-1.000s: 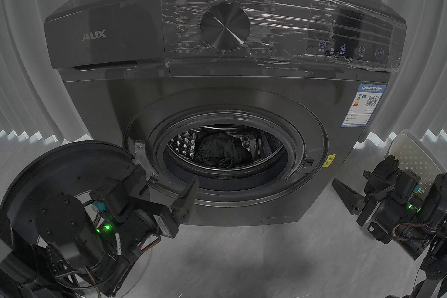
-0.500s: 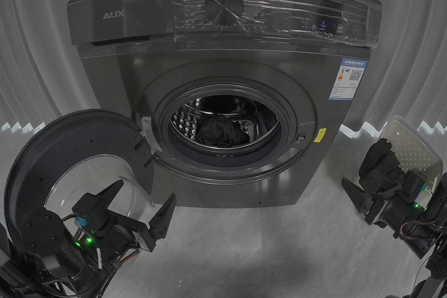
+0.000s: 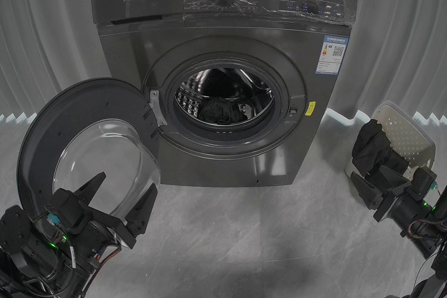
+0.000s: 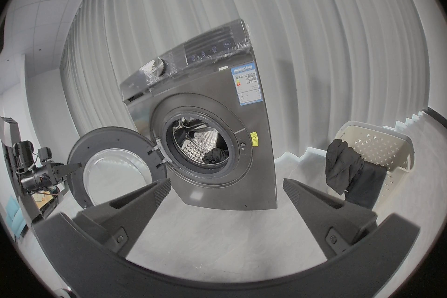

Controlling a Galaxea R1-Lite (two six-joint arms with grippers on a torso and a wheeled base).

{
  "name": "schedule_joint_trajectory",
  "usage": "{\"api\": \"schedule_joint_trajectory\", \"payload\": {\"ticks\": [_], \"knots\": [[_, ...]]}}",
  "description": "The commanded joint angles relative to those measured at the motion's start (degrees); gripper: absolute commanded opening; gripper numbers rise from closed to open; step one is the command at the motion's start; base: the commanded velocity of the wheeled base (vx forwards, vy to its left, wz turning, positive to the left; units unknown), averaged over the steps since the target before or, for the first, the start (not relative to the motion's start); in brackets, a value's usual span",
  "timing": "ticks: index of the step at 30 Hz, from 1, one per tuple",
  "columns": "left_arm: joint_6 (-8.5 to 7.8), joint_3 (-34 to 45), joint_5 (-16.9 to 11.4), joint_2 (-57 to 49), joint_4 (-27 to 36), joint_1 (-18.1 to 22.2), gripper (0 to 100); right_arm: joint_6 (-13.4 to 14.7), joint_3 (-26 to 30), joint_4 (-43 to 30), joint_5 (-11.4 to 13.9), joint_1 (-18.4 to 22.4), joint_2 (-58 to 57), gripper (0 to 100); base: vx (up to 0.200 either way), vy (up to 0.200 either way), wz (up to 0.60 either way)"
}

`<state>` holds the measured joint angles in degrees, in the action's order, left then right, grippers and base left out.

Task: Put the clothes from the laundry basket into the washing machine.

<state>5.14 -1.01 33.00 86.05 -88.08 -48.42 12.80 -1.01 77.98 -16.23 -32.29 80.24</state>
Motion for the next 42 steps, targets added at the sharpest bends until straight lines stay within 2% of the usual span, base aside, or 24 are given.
{"api": "schedule_joint_trajectory", "payload": {"ticks": [1,4,7,10,11,14,16,17,18,19,22,25,27,30,31,32,33,34,35,36,37,38,40,42], "knots": [[-0.05,1.0,0.1,-4.8,0.5,0.0,100,0.0,1.0,-1.8,-0.7,0.2,-6.2,100,-0.200,0.000,0.00],[-0.13,1.0,0.0,-8.1,1.0,0.2,100,-0.8,1.0,-4.2,-0.6,0.5,-9.0,100,-0.067,0.000,0.00],[-0.13,1.0,0.0,-10.3,3.7,2.3,100,-3.4,1.0,-7.8,0.2,0.8,-11.7,100,0.000,0.000,0.00],[-0.31,1.0,-0.6,-13.5,6.3,3.0,100,-3.7,1.0,-9.1,0.4,2.6,-11.8,100,0.000,0.000,0.00],[-0.31,1.0,-2.1,-17.0,8.0,4.3,100,-3.8,1.0,-9.8,0.5,4.8,-12.5,100,0.000,0.000,0.00],[-0.13,1.0,-2.3,-18.8,9.4,8.9,100,-5.3,1.0,-10.0,1.5,7.9,-16.3,100,0.000,0.000,0.00],[0.22,1.0,-2.3,-22.2,10.4,9.8,100,-8.2,1.0,-11.5,3.2,9.7,-21.3,100,0.000,0.000,0.00],[-0.05,1.0,-2.9,-25.2,12.1,10.0,100,-8.2,1.0,-11.5,3.2,9.7,-21.3,100,0.000,0.000,0.00],[-0.13,1.0,-3.0,-25.6,12.3,10.0,100,-10.4,1.0,-13.9,4.9,10.9,-26.3,100,0.000,0.000,0.00],[-0.13,0.9,-4.1,-30.6,16.9,10.1,100,-12.7,1.0,-18.8,7.1,12.0,-32.5,100,0.000,0.000,0.00],[0.39,0.9,-7.2,-36.3,26.5,12.6,100,-15.6,1.0,-32.6,8.7,13.0,-41.8,100,0.000,0.000,0.00],[0.39,1.0,-10.1,-42.9,35.3,16.2,100,-15.3,1.0,-44.8,8.8,13.7,-49.6,100,0.000,0.000,0.00],[1.10,1.0,-10.7,-46.9,41.0,18.5,100,-14.8,1.0,-50.6,8.8,14.8,-54.2,100,0.000,0.000,0.00],[5.23,1.0,-11.3,-54.5,51.6,22.1,100,-14.6,1.0,-56.5,8.9,17.2,-59.9,100,0.000,0.000,0.00],[5.23,1.0,-11.3,-54.5,51.6,22.1,100,-14.6,1.0,-56.7,8.9,17.4,-60.2,100,0.000,0.000,0.00],[6.55,1.0,-13.1,-61.7,60.6,24.6,100,-14.6,1.0,-60.1,9.2,18.6,-63.7,100,0.000,0.000,0.00],[6.46,1.0,-14.8,-64.3,64.6,26.2,100,-14.6,1.0,-62.4,9.4,19.0,-66.2,100,0.000,0.000,0.00],[6.46,1.0,-16.4,-66.7,67.2,27.8,100,-14.6,1.0,-64.1,9.5,19.2,-68.1,100,0.000,0.000,0.00],[6.46,1.0,-16.4,-66.7,67.2,27.8,100,-14.6,1.0,-64.1,9.5,19.2,-68.1,100,0.000,0.000,0.00],[6.28,1.0,-20.6,-72.4,71.6,32.2,100,-14.6,1.0,-68.3,10.2,19.5,-72.6,100,0.000,0.000,0.00],[6.28,1.0,-21.0,-72.9,71.8,32.6,100,-14.6,1.0,-68.8,10.3,19.6,-72.9,100,0.000,0.000,0.00],[5.93,1.0,-27.6,-79.3,74.5,38.2,100,-13.9,1.0,-73.4,11.0,20.5,-76.4,100,0.000,0.000,0.00],[5.31,1.0,-33.0,-81.5,76.5,41.0,100,-12.4,1.0,-73.5,11.0,20.7,-75.8,100,0.000,0.000,0.00],[5.14,1.0,-32.0,-80.9,78.2,41.7,100,-11.5,1.0,-73.3,10.7,20.8,-75.5,100,0.000,0.000,0.00]]}}
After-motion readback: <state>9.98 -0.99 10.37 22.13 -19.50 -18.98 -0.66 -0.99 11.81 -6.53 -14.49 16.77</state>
